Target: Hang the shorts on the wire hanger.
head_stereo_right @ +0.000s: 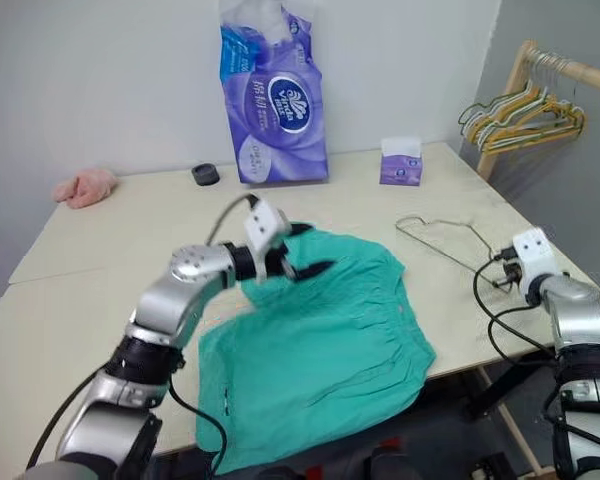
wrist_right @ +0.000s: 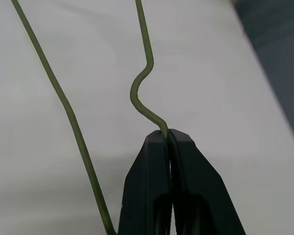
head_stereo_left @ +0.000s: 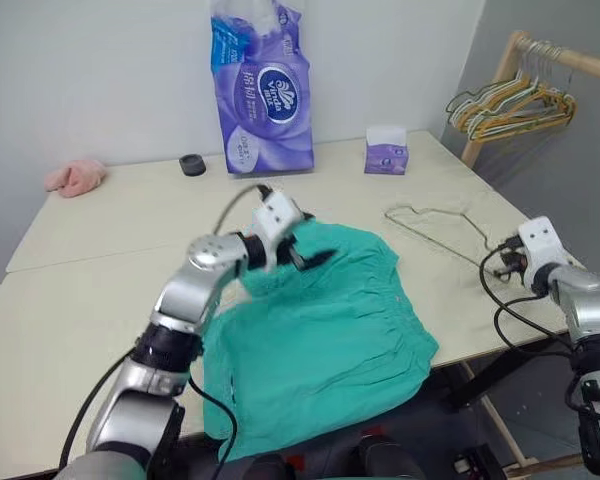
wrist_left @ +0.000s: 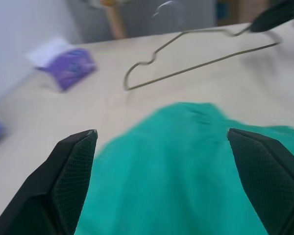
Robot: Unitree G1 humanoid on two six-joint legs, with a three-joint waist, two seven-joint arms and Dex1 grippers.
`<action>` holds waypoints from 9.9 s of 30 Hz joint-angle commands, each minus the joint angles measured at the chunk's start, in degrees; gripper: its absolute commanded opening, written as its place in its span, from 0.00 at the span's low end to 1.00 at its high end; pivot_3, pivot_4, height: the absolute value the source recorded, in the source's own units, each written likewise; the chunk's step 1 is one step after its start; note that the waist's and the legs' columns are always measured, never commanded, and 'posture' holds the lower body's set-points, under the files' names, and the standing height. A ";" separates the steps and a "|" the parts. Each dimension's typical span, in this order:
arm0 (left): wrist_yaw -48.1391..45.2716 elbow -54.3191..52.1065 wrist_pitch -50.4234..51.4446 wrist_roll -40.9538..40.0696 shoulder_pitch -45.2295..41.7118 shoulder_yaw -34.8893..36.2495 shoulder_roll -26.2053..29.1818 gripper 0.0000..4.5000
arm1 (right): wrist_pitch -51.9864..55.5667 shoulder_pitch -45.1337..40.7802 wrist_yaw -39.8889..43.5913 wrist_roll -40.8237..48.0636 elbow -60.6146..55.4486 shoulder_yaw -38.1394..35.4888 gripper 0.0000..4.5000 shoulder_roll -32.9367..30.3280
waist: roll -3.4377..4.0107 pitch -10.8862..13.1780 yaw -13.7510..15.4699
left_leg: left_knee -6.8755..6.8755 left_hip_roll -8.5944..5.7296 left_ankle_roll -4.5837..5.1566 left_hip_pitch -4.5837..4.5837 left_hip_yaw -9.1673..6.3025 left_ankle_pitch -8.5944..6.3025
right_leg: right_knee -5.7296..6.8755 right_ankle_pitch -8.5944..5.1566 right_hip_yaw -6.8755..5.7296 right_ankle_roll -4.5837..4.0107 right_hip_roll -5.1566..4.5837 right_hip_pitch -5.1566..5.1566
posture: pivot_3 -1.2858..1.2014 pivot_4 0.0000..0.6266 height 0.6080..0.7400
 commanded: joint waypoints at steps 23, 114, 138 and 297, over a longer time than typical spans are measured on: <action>-28.28 14.00 8.64 -3.73 -5.44 -0.26 12.64 1.00 | -30.01 4.40 7.62 -9.59 -27.18 11.40 0.01 -2.28 | -0.28 0.17 0.09 | 0.12 -0.11 -0.01 -0.37 -0.03 -0.04 | 0.01 0.03 -0.13 0.04 -0.17 -0.32 | 0.47 0.06 1.00; -36.08 -9.72 -3.95 4.41 5.37 -11.24 15.54 0.00 | 28.91 1.33 29.07 13.37 -48.75 24.04 0.00 -14.35 | -0.43 0.66 0.01 | 0.15 -0.07 0.01 -0.37 -0.04 -0.05 | 0.00 0.02 -0.22 0.01 -0.23 -0.33 | 0.46 0.09 1.00; -29.63 4.47 -4.80 -1.07 6.99 1.73 17.05 0.69 | 32.20 13.55 25.44 18.58 -51.15 10.55 0.00 -17.14 | -0.45 0.65 0.12 | 0.17 -0.05 0.00 -0.38 -0.06 -0.05 | 0.00 0.04 -0.27 0.02 -0.28 -0.33 | 0.46 0.06 1.00; -44.03 14.07 -18.33 2.83 -6.62 -9.01 9.51 0.67 | 16.19 1.48 26.83 7.98 -49.31 21.95 0.00 -11.14 | -0.51 0.52 -0.06 | 0.25 -0.13 0.05 -0.53 -0.02 -0.08 | 0.07 0.12 -0.24 0.06 -0.31 -0.44 | 0.46 0.03 1.00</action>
